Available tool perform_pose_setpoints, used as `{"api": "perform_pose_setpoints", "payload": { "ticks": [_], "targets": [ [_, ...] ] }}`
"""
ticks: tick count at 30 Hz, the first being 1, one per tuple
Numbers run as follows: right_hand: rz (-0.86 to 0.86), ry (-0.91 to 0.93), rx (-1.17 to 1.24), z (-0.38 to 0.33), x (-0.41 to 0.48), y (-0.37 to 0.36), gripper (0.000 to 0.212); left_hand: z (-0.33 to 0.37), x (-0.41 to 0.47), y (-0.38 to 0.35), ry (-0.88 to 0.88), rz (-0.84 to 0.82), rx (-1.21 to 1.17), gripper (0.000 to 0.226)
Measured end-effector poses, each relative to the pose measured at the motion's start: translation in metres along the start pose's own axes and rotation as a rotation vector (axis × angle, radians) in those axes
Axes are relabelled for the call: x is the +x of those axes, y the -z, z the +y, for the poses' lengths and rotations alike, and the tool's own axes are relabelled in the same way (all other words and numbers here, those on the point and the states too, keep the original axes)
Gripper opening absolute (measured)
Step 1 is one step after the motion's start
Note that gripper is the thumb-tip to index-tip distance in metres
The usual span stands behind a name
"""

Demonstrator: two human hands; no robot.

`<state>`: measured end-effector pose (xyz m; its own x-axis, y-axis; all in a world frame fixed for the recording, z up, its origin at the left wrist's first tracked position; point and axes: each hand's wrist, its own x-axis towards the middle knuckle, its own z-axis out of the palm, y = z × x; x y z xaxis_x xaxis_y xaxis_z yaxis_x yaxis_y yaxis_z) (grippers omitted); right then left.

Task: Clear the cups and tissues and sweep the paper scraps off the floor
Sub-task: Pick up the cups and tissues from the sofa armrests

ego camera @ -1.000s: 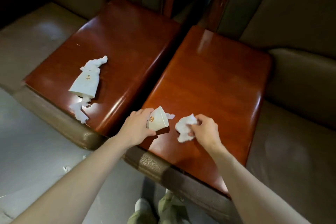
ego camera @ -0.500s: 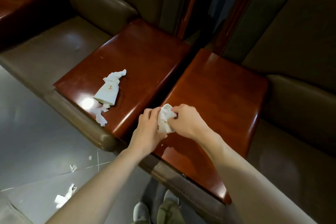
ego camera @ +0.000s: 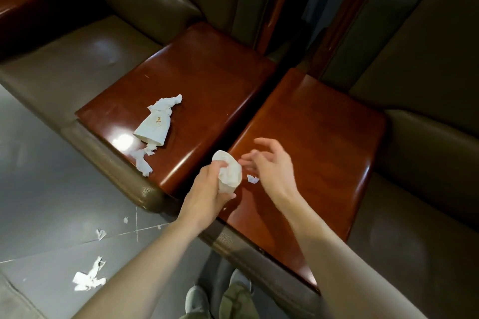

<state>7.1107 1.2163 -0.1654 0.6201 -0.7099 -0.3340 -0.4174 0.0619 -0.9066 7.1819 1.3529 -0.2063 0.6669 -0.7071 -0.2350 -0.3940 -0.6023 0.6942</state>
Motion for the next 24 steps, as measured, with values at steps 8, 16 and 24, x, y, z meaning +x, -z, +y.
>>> {"api": "perform_pose_setpoints", "payload": {
  "ticks": [8,16,24],
  "targets": [
    [-0.071,-0.245,-0.328,0.077,0.028,0.014,0.030,-0.033,0.012,0.012,0.070,0.243,0.006,0.045],
    [-0.122,-0.077,-0.792,0.115,0.038,-0.017,0.011,-0.064,0.014,0.042,0.146,0.439,-0.092,0.070],
    [-0.172,-0.143,-0.181,0.044,0.036,-0.107,0.024,-0.104,0.013,0.102,0.301,0.650,-0.064,0.031]
  ]
}}
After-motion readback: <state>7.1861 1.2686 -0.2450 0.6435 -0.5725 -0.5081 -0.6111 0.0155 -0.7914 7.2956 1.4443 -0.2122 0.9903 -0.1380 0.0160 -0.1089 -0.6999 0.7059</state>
